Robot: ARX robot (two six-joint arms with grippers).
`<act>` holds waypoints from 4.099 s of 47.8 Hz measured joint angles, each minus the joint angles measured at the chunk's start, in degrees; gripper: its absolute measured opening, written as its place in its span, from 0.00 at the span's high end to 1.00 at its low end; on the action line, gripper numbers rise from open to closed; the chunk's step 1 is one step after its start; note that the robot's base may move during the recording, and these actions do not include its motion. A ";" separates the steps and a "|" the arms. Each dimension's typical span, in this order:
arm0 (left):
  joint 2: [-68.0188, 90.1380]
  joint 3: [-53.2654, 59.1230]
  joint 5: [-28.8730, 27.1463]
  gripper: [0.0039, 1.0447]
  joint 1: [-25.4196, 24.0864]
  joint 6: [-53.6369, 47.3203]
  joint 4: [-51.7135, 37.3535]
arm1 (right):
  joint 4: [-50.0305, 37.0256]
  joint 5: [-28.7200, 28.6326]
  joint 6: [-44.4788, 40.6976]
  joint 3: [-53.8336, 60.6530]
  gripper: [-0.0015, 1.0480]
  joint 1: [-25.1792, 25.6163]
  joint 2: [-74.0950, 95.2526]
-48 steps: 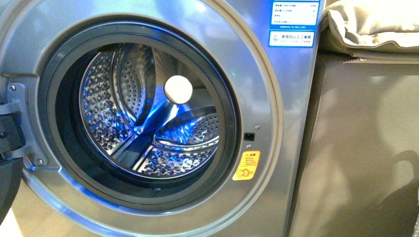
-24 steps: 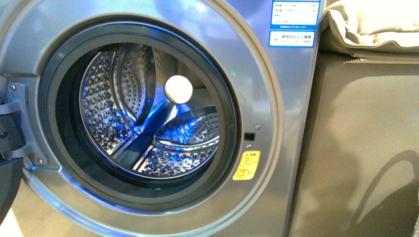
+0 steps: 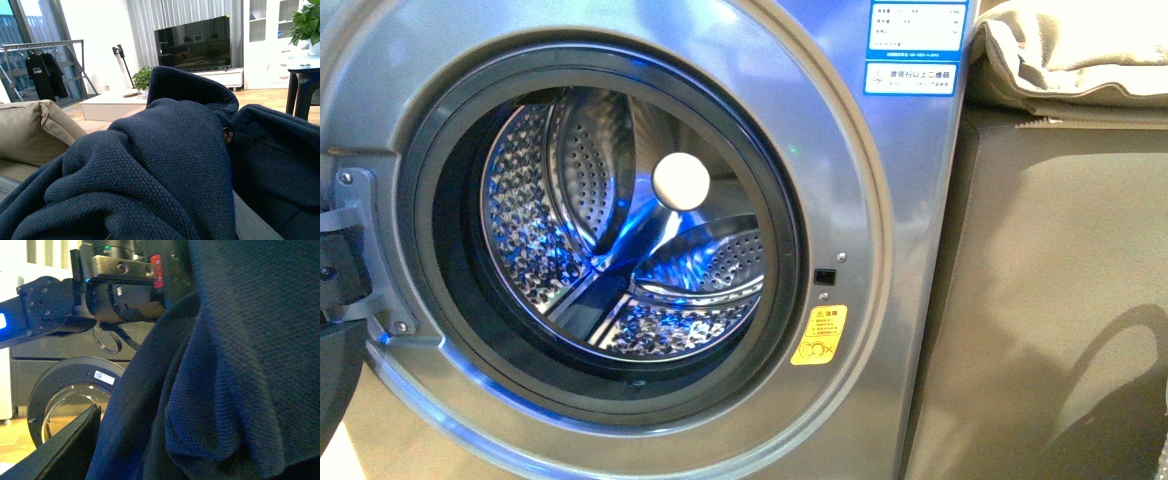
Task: Collect clothes from washing machine
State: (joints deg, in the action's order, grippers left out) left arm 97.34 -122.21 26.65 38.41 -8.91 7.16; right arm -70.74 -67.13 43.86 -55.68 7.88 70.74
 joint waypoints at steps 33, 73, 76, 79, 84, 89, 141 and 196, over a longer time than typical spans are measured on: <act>0.00 0.00 -0.42 0.87 -0.04 -0.04 0.00 | 10.34 10.78 6.58 -2.78 0.07 -7.93 0.55; 0.00 -0.24 -1.01 0.87 -0.17 -0.09 -0.02 | 37.59 49.86 -26.71 -9.94 0.07 -24.50 0.11; 0.00 -0.33 -0.98 0.87 -0.17 -0.11 -0.02 | 36.89 52.33 -27.76 -9.86 0.11 -24.92 -0.22; 0.00 -0.50 -0.96 0.87 -0.15 -0.11 -0.02 | 36.35 54.27 -28.89 -9.57 0.19 -25.07 -0.68; -0.02 -0.66 -0.96 0.87 -0.15 -0.11 -0.04 | 35.41 56.33 -30.62 -9.07 0.32 -25.16 -1.16; -0.02 -0.72 -0.92 0.87 -0.09 -0.11 -0.07 | 33.97 57.44 -31.63 -8.41 0.44 -24.98 -1.44; -0.04 -0.72 -0.07 0.06 0.07 -0.11 -0.07 | 36.57 41.51 -22.23 5.60 0.86 13.90 -14.64; -0.04 -0.72 -0.07 0.06 0.07 -0.11 -0.07 | 31.17 43.19 -32.57 23.54 0.59 32.44 44.41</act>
State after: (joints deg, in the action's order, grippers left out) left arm 97.30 -122.93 26.59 38.48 -9.02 7.09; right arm -39.57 -23.94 11.29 -32.14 40.32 115.15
